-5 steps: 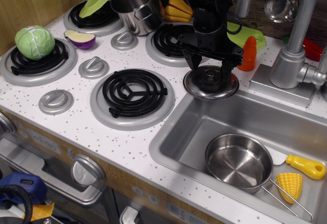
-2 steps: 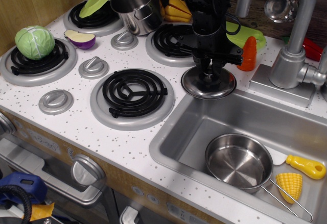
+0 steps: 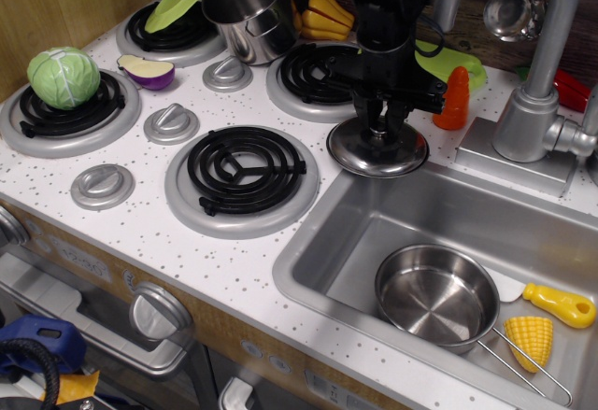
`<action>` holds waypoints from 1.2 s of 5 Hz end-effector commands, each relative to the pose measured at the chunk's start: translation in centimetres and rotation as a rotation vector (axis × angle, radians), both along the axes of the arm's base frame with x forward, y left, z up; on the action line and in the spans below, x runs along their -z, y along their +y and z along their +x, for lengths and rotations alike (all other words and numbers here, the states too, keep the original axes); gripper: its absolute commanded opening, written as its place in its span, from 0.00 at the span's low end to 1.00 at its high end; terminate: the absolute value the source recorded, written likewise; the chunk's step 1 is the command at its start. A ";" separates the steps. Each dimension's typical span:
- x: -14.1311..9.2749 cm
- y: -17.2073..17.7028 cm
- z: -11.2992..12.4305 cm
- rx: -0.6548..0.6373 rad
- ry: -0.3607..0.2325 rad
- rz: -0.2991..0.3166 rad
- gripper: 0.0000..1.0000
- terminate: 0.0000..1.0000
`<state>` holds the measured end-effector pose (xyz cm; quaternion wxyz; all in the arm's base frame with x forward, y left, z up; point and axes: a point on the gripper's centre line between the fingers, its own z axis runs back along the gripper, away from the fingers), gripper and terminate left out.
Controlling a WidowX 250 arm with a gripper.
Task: Put lid on stove
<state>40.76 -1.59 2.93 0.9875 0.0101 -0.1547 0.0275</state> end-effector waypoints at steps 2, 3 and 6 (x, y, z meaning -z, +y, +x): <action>-4.9 2.0 -2.7 -0.017 -0.020 0.092 0.00 0.00; -4.8 4.9 -5.1 -0.036 -0.076 0.149 0.00 0.00; -3.7 9.2 -8.0 -0.080 -0.160 0.233 0.00 0.00</action>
